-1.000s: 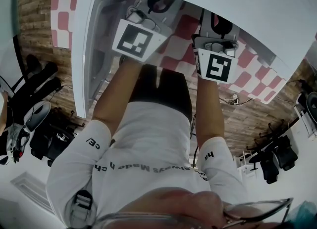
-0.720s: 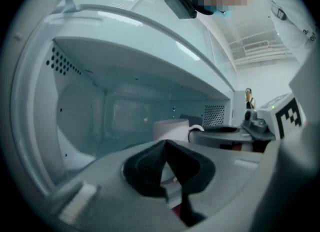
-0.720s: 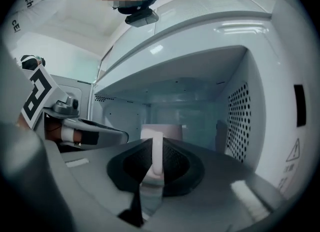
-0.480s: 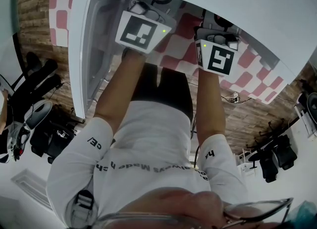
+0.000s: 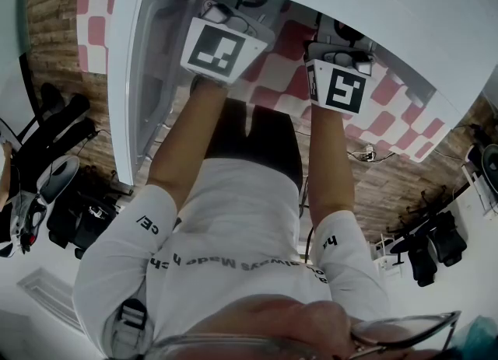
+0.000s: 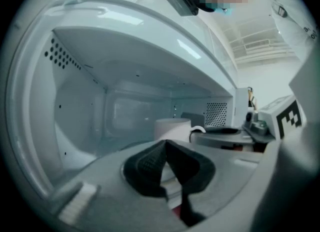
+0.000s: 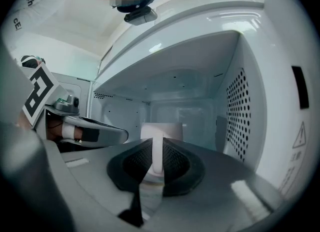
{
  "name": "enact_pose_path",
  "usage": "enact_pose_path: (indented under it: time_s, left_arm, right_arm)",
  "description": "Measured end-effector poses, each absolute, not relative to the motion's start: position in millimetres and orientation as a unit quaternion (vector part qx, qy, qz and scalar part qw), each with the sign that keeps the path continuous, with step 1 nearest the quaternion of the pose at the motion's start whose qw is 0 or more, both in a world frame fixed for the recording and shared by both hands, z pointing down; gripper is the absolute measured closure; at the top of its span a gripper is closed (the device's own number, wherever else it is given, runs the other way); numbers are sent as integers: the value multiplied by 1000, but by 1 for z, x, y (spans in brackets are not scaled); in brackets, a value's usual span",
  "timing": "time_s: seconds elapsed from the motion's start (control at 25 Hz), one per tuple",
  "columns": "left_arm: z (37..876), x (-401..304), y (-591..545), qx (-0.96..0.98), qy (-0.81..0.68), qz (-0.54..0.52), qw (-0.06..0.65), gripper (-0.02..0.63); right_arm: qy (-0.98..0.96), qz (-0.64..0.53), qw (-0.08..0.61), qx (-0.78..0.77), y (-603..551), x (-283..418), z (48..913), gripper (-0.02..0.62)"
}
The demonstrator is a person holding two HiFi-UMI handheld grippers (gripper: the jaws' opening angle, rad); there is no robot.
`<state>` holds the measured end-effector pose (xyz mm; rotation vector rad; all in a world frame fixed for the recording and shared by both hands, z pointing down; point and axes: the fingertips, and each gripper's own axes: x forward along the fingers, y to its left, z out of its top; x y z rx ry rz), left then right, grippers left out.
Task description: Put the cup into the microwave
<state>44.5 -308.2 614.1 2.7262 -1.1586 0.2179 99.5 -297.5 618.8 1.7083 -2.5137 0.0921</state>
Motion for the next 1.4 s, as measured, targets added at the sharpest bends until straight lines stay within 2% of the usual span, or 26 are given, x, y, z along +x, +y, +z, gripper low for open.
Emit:
enact_pose_path:
  time_s: [0.56,0.6,0.68,0.88,1.4]
  left_arm:
    - [605,40,-295,913,-389,81,93,601]
    - [605,40,-294,913,-389,81,94,603]
    - [602,38,-291,913,-388,84,91,603]
    - [586,31,-281,913,-388,88,86,603]
    - [522,24,-237,921,-367,94,87,603]
  right_arm:
    - [-822,64,79,560,-289,101,632,549]
    - [-822,68,78,560,-289,101,632,539]
    - [-823,74,76,558,-288,100,630,473]
    - [-826,65,83,554,-274,96,612,450]
    - [-836,55,85,540,-229,105,530,494]
